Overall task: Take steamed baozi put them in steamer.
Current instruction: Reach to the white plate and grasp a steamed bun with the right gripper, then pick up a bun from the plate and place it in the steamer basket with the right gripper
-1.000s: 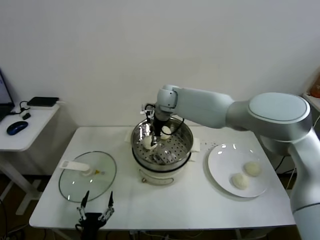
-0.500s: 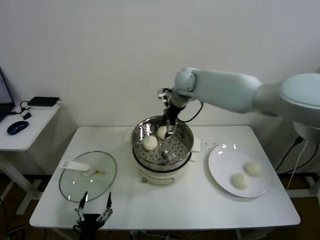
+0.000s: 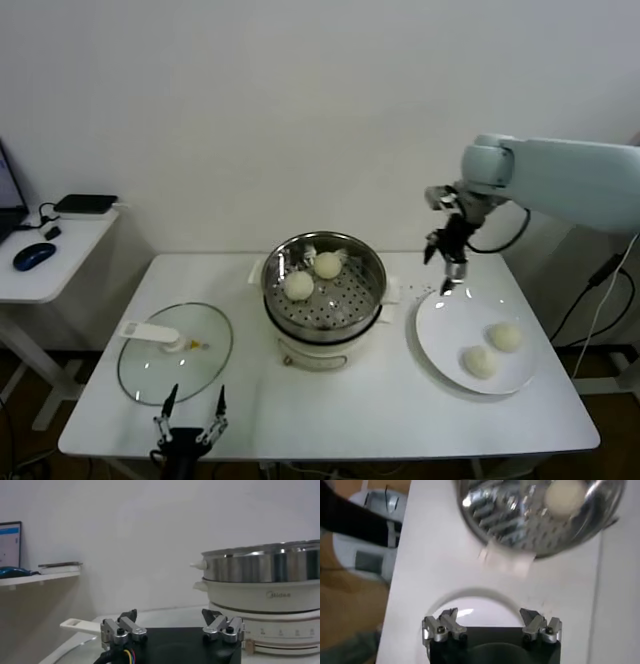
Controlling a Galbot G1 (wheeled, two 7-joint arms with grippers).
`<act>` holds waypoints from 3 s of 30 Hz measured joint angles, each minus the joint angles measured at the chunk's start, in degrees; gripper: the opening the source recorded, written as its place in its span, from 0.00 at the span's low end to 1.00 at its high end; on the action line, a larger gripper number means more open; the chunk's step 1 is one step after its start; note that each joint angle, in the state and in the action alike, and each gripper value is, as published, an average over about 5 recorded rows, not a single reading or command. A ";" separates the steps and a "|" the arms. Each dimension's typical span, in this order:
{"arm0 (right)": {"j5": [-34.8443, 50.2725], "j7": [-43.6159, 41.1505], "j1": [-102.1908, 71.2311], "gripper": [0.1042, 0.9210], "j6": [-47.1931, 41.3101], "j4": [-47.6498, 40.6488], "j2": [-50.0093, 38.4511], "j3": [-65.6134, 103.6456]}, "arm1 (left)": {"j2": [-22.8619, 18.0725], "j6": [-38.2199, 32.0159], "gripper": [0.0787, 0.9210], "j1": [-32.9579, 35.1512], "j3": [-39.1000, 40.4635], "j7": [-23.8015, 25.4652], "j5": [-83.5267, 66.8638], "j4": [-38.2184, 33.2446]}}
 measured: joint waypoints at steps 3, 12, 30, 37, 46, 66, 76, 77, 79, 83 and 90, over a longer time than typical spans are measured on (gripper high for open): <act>-3.42 0.84 -1.96 0.88 0.10 0.72 -3.01 -0.04 | 0.00 -0.03 0.88 -0.08 -0.08 -0.01 0.00 0.23; -11.91 3.78 -12.38 0.88 -0.55 -0.23 -7.86 5.32 | 0.00 -0.03 0.88 0.13 -0.16 -0.07 0.06 0.34; -19.32 6.87 -26.61 0.88 -2.33 -3.45 -9.05 15.21 | 0.00 -0.11 0.88 0.21 -0.17 -0.10 0.31 0.50; -20.37 7.03 -27.61 0.78 -2.43 -3.82 -9.25 16.10 | 0.00 -0.12 0.88 0.16 -0.15 -0.12 0.33 0.39; -20.59 6.76 -26.53 0.59 -2.24 -3.12 -9.50 15.45 | 0.00 -0.21 0.88 0.45 -0.17 -0.14 0.36 -0.07; -13.27 3.11 0.90 0.57 8.99 6.57 -1.17 7.49 | 0.00 -0.14 0.88 0.41 -0.03 -0.09 0.64 -0.26; -19.65 5.15 4.22 0.59 16.88 13.94 6.47 14.18 | 0.00 -0.37 0.88 0.52 0.35 -0.11 1.00 -0.05; -20.55 5.45 3.89 0.59 17.38 14.25 7.38 14.81 | 0.00 -0.41 0.88 0.57 0.35 -0.11 1.01 -0.08; -22.37 6.06 2.90 0.60 18.25 14.58 9.19 15.89 | 0.00 -0.48 0.88 0.69 0.27 -0.12 1.01 -0.15; -25.78 7.20 0.01 0.60 19.29 14.25 12.56 17.27 | 0.00 -0.53 0.88 0.73 0.02 -0.13 0.94 -0.24; -30.27 8.97 -6.78 0.60 19.80 11.67 16.99 19.01 | 0.00 -0.53 0.88 0.56 -0.07 -0.13 0.88 -0.15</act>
